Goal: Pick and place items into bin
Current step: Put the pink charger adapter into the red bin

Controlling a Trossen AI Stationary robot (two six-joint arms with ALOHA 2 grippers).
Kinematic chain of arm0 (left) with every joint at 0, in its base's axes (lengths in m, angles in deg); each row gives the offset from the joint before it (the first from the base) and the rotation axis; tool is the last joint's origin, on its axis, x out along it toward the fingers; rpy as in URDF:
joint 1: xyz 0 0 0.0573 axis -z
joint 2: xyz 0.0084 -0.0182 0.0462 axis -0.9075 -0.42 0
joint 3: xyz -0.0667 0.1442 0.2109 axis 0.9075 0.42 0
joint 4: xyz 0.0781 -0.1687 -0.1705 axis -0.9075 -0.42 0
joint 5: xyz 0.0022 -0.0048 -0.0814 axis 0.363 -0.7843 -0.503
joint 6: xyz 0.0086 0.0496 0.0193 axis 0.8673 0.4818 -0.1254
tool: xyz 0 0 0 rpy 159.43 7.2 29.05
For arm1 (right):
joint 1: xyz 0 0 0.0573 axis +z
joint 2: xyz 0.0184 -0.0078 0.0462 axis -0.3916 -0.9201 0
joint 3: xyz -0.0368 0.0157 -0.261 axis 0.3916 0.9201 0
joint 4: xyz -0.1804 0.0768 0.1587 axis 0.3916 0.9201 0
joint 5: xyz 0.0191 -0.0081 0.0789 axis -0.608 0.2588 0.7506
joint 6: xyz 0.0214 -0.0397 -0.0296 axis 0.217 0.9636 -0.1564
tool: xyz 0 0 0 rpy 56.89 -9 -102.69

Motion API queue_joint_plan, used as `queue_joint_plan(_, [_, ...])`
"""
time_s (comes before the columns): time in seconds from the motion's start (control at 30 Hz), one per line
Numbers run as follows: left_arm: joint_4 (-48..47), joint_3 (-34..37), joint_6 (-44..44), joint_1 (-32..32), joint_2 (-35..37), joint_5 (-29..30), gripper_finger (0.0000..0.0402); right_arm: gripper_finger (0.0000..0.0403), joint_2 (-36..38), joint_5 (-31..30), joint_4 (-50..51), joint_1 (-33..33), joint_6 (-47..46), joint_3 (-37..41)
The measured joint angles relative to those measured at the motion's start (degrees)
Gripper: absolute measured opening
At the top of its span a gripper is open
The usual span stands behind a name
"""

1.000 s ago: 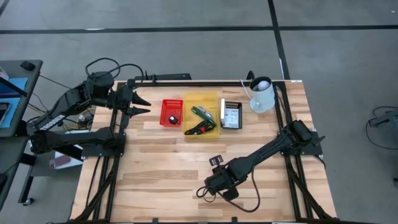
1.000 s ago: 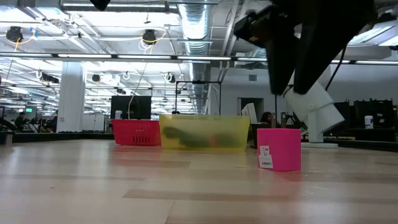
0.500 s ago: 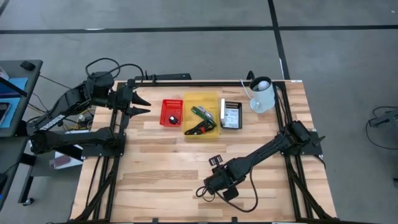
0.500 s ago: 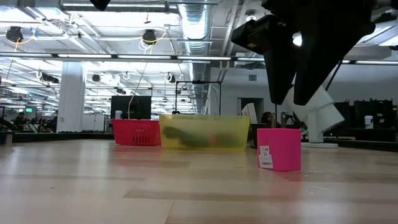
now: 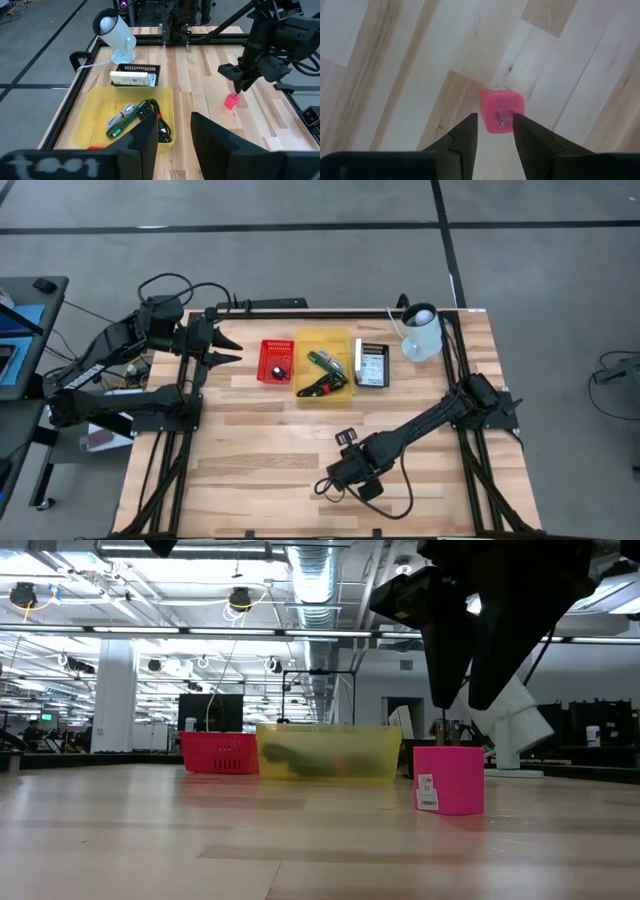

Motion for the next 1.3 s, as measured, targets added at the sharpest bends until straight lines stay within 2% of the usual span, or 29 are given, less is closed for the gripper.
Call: queue_joint_plan(1.3, [-1.6, 0.0, 0.0, 0.0, 0.0, 0.0, 0.0107, 0.0118, 0.0, 2.5, -0.3, -1.2, 0.0, 0.0])
